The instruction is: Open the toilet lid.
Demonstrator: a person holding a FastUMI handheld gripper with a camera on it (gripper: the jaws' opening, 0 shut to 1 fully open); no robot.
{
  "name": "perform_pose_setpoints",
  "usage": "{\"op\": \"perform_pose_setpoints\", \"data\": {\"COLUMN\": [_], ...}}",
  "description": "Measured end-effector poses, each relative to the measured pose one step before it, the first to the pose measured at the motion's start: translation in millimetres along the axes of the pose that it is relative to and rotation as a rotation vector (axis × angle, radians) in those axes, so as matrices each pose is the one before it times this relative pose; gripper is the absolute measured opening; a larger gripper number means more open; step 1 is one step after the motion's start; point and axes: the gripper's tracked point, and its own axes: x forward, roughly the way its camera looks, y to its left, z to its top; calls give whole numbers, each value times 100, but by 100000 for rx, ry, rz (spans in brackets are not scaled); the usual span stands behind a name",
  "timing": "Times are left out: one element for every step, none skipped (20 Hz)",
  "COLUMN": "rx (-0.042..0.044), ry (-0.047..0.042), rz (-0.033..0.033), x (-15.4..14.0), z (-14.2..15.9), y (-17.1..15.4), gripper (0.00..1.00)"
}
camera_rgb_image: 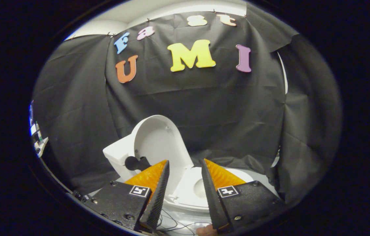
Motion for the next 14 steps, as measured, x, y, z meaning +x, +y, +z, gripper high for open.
{"op": "perform_pose_setpoints", "data": {"rx": [-667,-626,-512,-884,-735,-1359,-852,-108,500,452,414,86,-170,-312], "ry": [-2083,-2674,-3560,-2664,-2615,-1297,-1670,-1032,-1101,-904,-1123,-1126,-1225,-1458], "rz": [-1240,-960,-595,-1144,-872,-1243,-1163,-403,-637,-787,-1332,-1522,-1761,-960], "x": [-854,-835,-848,-715,-786,-815,-585,-675,-679,-481,-502,-502,-565,-386], "z": [476,525,784,361,356,14,287,300,166,99,138,-75,-51,-59], "y": [-952,-875,-748,-757,-683,-767,-919,-518,-752,-710,-886,-946,-1039,-623], "gripper": [62,62,62,62,72,81,91,100,100,100,100,100,100,100]}}
